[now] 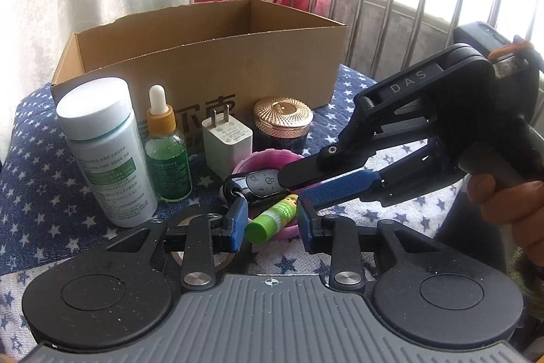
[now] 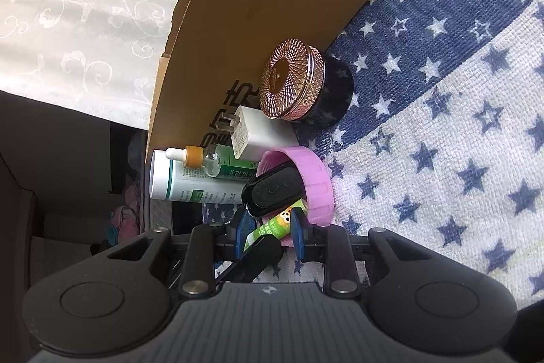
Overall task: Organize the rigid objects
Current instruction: 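Grasp the green lip balm from the pink cap with the right gripper, then lower the green lip balm into the box and open the right gripper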
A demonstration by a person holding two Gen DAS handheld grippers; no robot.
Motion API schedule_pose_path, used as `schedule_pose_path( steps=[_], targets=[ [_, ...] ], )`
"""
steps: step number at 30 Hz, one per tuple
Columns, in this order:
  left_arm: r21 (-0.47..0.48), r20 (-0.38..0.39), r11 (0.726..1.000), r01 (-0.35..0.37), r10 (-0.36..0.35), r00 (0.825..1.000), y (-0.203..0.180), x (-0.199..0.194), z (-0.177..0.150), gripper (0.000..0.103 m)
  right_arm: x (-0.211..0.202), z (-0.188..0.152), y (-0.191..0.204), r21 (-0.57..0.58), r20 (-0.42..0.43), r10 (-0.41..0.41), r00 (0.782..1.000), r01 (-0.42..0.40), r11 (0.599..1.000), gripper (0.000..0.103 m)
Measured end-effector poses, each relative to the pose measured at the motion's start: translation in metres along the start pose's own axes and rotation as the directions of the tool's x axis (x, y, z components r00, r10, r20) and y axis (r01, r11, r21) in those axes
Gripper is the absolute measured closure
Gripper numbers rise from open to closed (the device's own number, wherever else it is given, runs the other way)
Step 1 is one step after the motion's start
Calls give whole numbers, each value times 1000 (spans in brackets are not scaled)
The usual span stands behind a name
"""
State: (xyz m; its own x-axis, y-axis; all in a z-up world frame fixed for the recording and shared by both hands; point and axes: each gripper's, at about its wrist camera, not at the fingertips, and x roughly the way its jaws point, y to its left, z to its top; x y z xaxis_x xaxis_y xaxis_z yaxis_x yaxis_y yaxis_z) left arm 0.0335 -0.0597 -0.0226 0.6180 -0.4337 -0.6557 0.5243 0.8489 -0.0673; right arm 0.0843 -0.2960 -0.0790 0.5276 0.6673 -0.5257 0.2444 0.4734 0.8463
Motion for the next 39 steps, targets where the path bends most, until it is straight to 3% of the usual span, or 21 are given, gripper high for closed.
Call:
schedule_pose_path(
  steps=[4, 8, 12, 25, 30, 33, 39],
  targets=[
    [47, -55, 998, -36, 39, 998, -11, 4, -8, 80, -2, -3, 2, -15, 2, -9, 1000, 9, 1000, 74],
    [49, -54, 998, -45, 48, 997, -14, 5, -8, 82, -5, -7, 5, -28, 9, -16, 1000, 17, 999, 74],
    [41, -38, 999, -24, 26, 999, -17, 5, -7, 89, -4, -10, 5, -22, 17, -17, 1000, 17, 1000, 74],
    [116, 30, 992, -43, 40, 999, -37, -12, -14, 89, -12, -21, -6, 41, 64, 27, 998, -29, 999, 75],
    [129, 88, 991, -36, 25, 996, -38, -35, -10, 89, -30, -33, 16, -46, 122, 52, 991, -47, 998, 79],
    [127, 142, 991, -35, 17, 990, -35, -52, 2, 89, -43, -39, 46, -158, 166, 60, 984, -33, 987, 79],
    [96, 239, 991, -93, 68, 969, -12, -69, 50, 89, -50, -15, 126, -399, 211, 100, 972, -8, 917, 79]
  ],
)
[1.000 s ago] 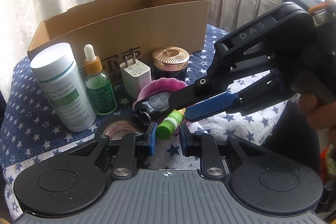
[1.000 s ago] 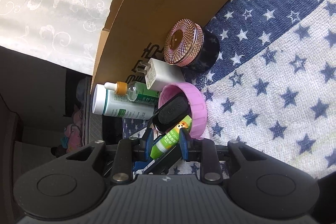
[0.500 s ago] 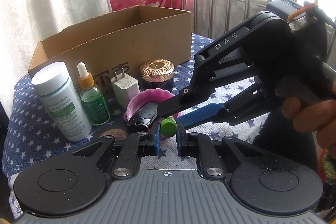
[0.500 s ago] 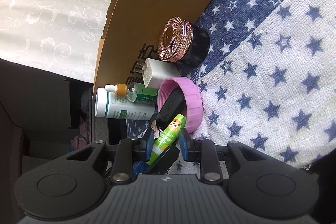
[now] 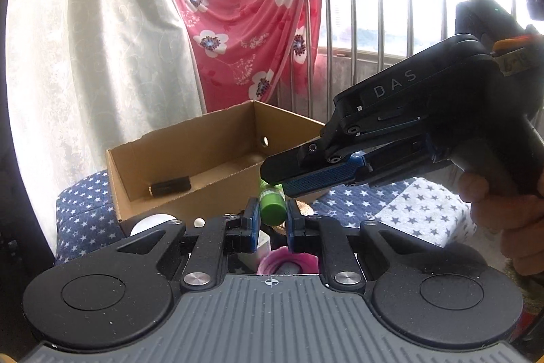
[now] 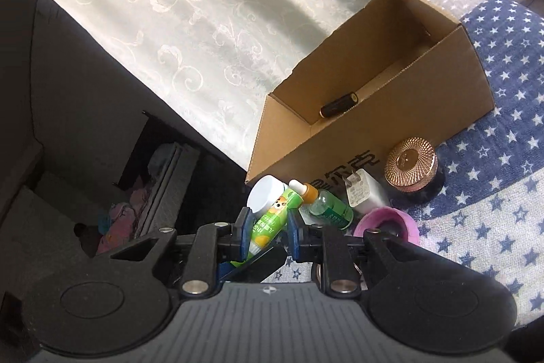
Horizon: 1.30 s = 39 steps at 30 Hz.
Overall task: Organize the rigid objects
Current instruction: 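Lower the green lip balm into the box and open the right gripper, then grasp the black key fob from the pink cap with the right gripper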
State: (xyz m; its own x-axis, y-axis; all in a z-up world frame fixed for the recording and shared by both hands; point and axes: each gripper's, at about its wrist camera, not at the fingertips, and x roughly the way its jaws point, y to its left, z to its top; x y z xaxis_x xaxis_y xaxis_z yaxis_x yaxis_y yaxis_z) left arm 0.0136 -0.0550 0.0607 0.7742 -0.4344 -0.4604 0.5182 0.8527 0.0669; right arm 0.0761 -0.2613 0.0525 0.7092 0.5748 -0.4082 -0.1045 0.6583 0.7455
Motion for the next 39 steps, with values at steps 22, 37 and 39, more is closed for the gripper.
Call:
schedule_pose_path(
  steps=[22, 37, 39],
  targets=[
    [-183, -525, 955, -232, 105, 845, 131, 201, 58, 86, 215, 155, -58, 153, -381, -205, 902, 280, 948, 80],
    [-218, -341, 960, -176, 94, 936, 116, 124, 69, 58, 68, 130, -44, 115, -187, -105, 977, 128, 985, 80],
    [-200, -294, 968, -150, 87, 952, 104, 97, 64, 53, 43, 117, -40, 96, -156, -85, 984, 101, 990, 80]
  ],
)
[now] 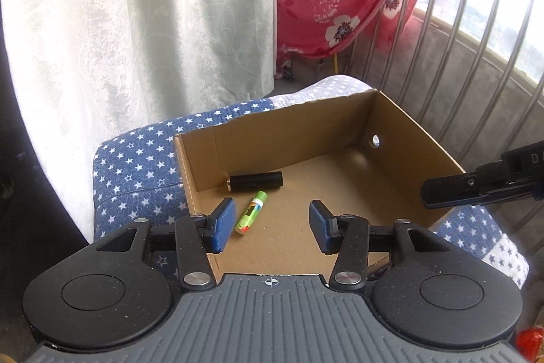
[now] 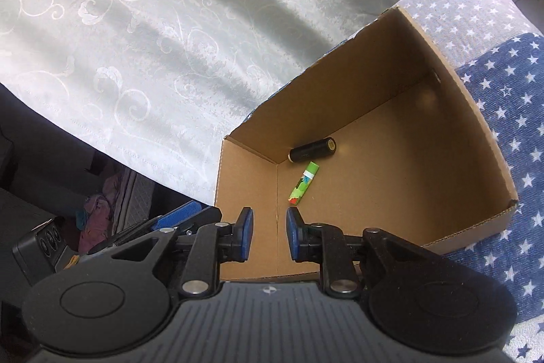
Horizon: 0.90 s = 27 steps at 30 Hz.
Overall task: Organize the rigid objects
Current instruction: 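Grasp the black key fob from the pink cap with the right gripper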
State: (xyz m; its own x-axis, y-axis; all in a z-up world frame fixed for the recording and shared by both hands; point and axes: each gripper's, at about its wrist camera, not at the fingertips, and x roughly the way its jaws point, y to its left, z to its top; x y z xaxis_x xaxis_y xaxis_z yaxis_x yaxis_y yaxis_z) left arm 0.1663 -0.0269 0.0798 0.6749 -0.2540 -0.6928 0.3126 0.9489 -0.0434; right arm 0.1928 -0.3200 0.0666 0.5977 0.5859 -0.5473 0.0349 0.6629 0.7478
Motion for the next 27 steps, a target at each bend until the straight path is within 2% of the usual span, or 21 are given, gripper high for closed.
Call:
schedule_pose_path(
  steps=[4, 6, 9, 13, 17, 20, 21, 27],
  targets=[
    [44, 60, 998, 47, -50, 997, -18, -35, -39, 40, -32, -44, -10, -23, 45, 50, 998, -49, 999, 74],
    [70, 67, 995, 77, -81, 994, -27, -43, -63, 39, -35, -65, -19, -17, 55, 53, 997, -52, 998, 72],
    [93, 45, 988, 126, -131, 990, -40, -43, -98, 39, -29, -94, -36, 22, 35, 56, 998, -57, 998, 72],
    [110, 7, 974, 200, -202, 979, -61, -27, -136, 40, 0, -122, -54, 86, -31, 27, 999, -24, 996, 72],
    [133, -24, 963, 233, -232, 972, -84, -3, -153, 46, 26, -130, -65, 149, -97, -11, 995, 25, 988, 72],
    [179, -28, 965, 193, -191, 981, -97, 12, -157, 49, 32, -136, -69, 169, -125, -47, 991, 68, 983, 71],
    [186, -32, 964, 190, -187, 982, -98, 17, -157, 49, 35, -136, -69, 169, -134, -60, 989, 82, 982, 68],
    [137, -75, 968, 209, -200, 977, -96, 34, -155, 51, 43, -131, -70, 185, -170, -75, 983, 107, 977, 63]
  ],
)
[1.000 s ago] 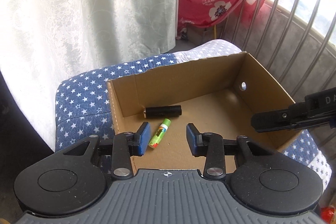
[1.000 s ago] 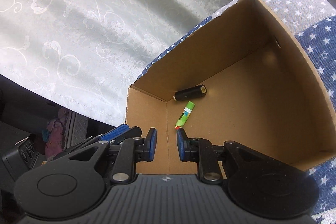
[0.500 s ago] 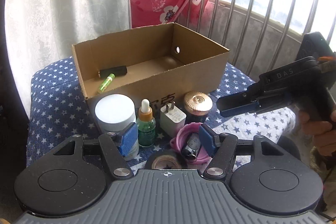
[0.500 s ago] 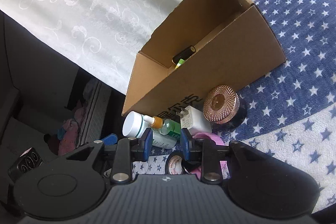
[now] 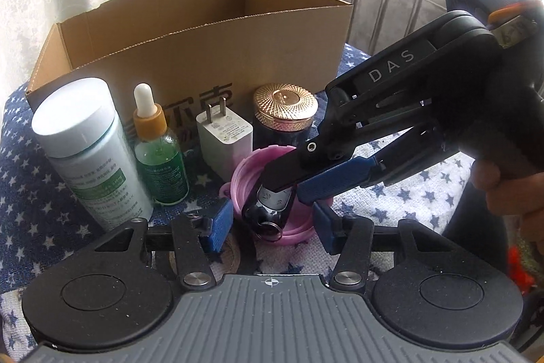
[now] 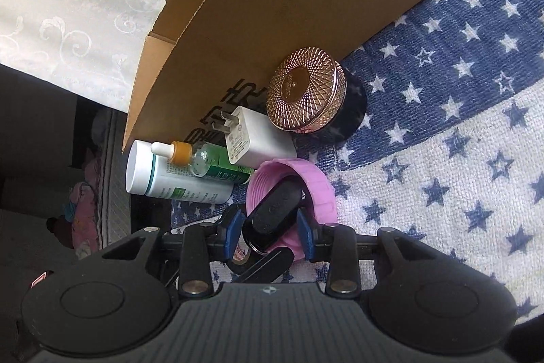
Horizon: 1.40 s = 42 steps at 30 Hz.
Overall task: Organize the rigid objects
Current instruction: 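Grasp the black key fob from the pink cap with the right gripper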
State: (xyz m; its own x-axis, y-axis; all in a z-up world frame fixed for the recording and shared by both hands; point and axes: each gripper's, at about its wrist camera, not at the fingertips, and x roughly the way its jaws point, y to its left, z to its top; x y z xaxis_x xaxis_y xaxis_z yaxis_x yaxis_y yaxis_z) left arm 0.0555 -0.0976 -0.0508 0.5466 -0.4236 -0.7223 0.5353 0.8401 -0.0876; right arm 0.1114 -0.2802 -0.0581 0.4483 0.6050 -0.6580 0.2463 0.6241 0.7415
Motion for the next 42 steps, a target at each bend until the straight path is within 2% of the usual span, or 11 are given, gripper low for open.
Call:
schedule_pose_path(
  steps=[4, 7, 14, 18, 23, 25, 30, 33, 42],
  targets=[
    [-5, 13, 1000, 16, -16, 1000, 0, -6, 0, 51, 4, 6, 1, 7, -18, -17, 1000, 17, 1000, 60],
    [-6, 29, 999, 51, -51, 998, 1, -13, -2, 51, 3, 9, 2, 4, -14, -20, 1000, 20, 1000, 54],
    [-29, 8, 996, 79, -78, 997, 8, -12, -8, 52, -1, 7, 3, -2, -26, 46, 999, -46, 999, 53],
    [-26, 12, 998, 64, -64, 998, 6, -15, -9, 55, 1, 4, 6, -16, -40, 53, 998, -54, 998, 53],
    [-35, 11, 999, 38, -38, 999, 9, -15, -7, 71, 2, 0, 9, -40, -44, 22, 999, -24, 999, 55],
    [-36, 16, 999, 26, -25, 1000, 10, -17, -8, 79, 4, 1, 6, -30, -44, 13, 999, -14, 999, 60],
    [5, 35, 1000, -13, 13, 999, 2, -22, -12, 81, 7, 1, 3, -4, -47, 21, 999, -22, 1000, 61],
    [38, 44, 999, -35, 33, 998, 1, -25, -14, 81, 9, 2, -5, 43, -49, 57, 997, -55, 998, 60],
    [56, 91, 998, -31, 26, 996, -6, -43, -15, 83, -9, -8, -14, 64, 20, 132, 991, -133, 989, 64]
  ],
)
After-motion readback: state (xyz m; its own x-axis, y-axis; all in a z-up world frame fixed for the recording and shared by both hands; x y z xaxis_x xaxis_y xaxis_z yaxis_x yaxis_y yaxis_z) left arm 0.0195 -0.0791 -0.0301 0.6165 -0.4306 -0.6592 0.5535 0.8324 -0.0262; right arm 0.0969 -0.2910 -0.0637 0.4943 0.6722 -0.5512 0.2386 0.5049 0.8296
